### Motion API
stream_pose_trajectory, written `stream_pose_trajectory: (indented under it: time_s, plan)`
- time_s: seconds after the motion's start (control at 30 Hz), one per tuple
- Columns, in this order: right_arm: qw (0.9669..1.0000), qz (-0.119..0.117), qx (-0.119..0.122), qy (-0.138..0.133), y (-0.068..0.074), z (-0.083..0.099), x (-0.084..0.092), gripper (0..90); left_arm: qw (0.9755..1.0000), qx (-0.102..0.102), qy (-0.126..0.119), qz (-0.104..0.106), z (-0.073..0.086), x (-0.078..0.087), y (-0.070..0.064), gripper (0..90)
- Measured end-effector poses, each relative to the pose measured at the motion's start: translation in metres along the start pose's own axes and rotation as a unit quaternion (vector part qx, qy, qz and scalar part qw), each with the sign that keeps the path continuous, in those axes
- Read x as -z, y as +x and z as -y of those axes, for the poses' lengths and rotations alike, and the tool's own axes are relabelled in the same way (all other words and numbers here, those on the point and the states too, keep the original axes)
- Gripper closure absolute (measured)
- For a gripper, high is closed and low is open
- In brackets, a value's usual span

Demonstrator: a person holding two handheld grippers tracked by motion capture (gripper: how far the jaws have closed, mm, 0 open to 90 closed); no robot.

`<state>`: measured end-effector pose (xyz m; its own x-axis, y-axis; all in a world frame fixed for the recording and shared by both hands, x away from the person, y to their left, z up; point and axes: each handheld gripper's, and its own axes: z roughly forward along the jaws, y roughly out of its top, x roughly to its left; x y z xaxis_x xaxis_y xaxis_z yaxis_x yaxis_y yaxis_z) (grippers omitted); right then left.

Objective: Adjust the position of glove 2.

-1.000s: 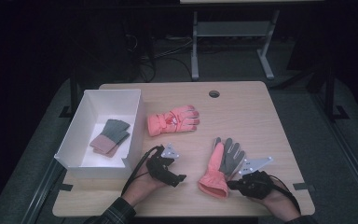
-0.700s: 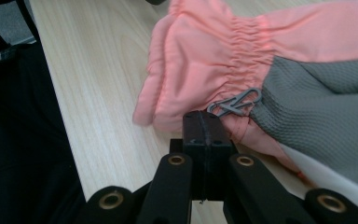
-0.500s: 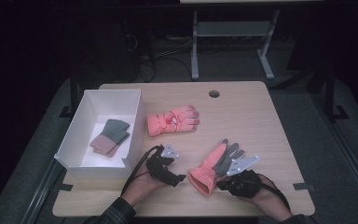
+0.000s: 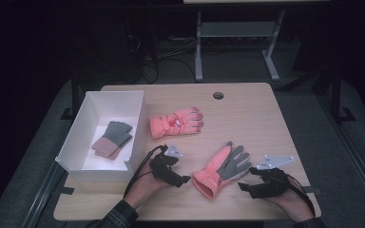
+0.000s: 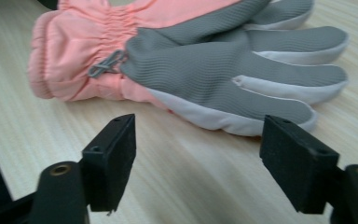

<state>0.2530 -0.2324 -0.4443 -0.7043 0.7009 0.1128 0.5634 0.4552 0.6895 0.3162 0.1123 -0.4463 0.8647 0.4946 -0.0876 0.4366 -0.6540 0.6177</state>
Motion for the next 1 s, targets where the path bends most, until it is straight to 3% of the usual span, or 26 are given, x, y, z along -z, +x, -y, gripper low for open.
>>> stream_pose_trajectory:
  time_s: [0.1, 0.2, 0.23, 0.27, 0.33, 0.37, 0.47, 0.7, 0.83, 0.9, 1.0]
  plan:
    - [1.0000, 0.007, -0.006, 0.001, -0.001, 0.001, 0.001, 20.7, 0.9998, 0.021, 0.000, 0.004, -0.006, 0.002, 0.004, 27.6]
    - [1.0000, 0.008, -0.004, -0.001, -0.001, 0.003, 0.000, 17.9, 0.9992, 0.038, -0.014, 0.000, -0.013, 0.004, 0.008, 46.7]
    - [0.9999, 0.009, -0.005, -0.001, -0.002, 0.003, 0.000, 17.8, 0.9993, 0.035, -0.010, -0.003, -0.016, 0.006, 0.011, 53.1]
    - [1.0000, 0.009, -0.005, 0.000, -0.002, 0.003, 0.000, 17.8, 0.9988, 0.044, -0.017, -0.014, -0.018, 0.006, 0.012, 59.9]
    - [0.9999, 0.009, -0.005, -0.001, -0.002, 0.003, -0.001, 17.6, 0.9985, 0.043, -0.016, -0.030, -0.024, 0.006, 0.016, 72.3]
    - [1.0000, 0.008, -0.005, -0.001, -0.002, 0.003, -0.001, 17.5, 0.9980, 0.046, -0.014, -0.041, -0.027, 0.006, 0.018, 73.8]
    - [1.0000, 0.008, -0.001, -0.002, -0.001, 0.003, 0.000, 17.5, 0.9958, 0.058, -0.026, -0.067, -0.037, 0.004, 0.027, 62.0]
    - [1.0000, 0.005, 0.000, -0.003, -0.001, 0.003, 0.000, 17.5, 0.9896, 0.061, -0.037, -0.125, -0.055, -0.004, 0.050, 57.6]
    - [1.0000, 0.005, -0.002, -0.007, -0.003, 0.004, 0.001, 17.5, 0.9884, 0.066, -0.039, -0.131, -0.065, -0.010, 0.064, 53.6]
    - [0.9999, 0.004, -0.004, -0.009, -0.004, 0.004, 0.001, 17.5, 0.9887, 0.059, -0.036, -0.133, -0.069, -0.013, 0.068, 53.2]
    - [0.9999, 0.005, -0.004, -0.010, -0.004, 0.005, 0.002, 17.5, 0.9869, 0.063, -0.028, -0.146, -0.074, -0.022, 0.077, 50.7]
